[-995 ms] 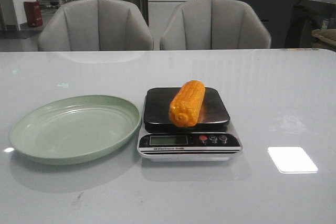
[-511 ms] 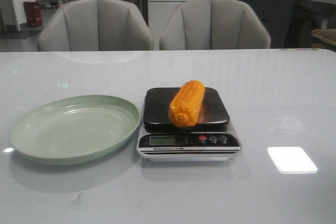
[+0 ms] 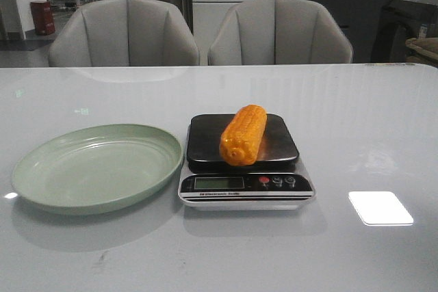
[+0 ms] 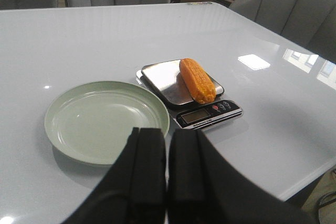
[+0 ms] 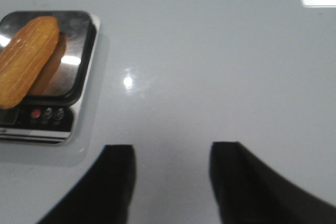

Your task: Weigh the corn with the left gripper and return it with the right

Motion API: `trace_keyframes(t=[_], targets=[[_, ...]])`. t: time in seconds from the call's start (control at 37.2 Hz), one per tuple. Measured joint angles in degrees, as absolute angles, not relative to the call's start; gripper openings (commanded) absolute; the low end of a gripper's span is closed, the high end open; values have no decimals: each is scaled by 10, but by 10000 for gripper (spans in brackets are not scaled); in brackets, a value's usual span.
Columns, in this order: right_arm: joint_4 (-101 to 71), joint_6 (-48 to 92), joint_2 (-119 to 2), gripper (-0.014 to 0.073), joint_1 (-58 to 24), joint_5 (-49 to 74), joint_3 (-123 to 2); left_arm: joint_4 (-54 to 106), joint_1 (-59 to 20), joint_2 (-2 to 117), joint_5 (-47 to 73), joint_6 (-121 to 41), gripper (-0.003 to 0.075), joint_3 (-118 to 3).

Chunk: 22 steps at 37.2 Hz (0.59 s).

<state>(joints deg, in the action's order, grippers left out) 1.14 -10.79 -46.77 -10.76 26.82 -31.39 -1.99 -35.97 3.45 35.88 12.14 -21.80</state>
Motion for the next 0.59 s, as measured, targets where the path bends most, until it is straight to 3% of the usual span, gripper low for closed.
trace_keyframes(t=[0.27,0.59], targets=[[-26,-96,-631,595,-244,299,-462,-20,-360,34,359,121,114,-218],[-68,-193,-836,594,-272,357,-650,-20,-360,34,359,121,114,-218]])
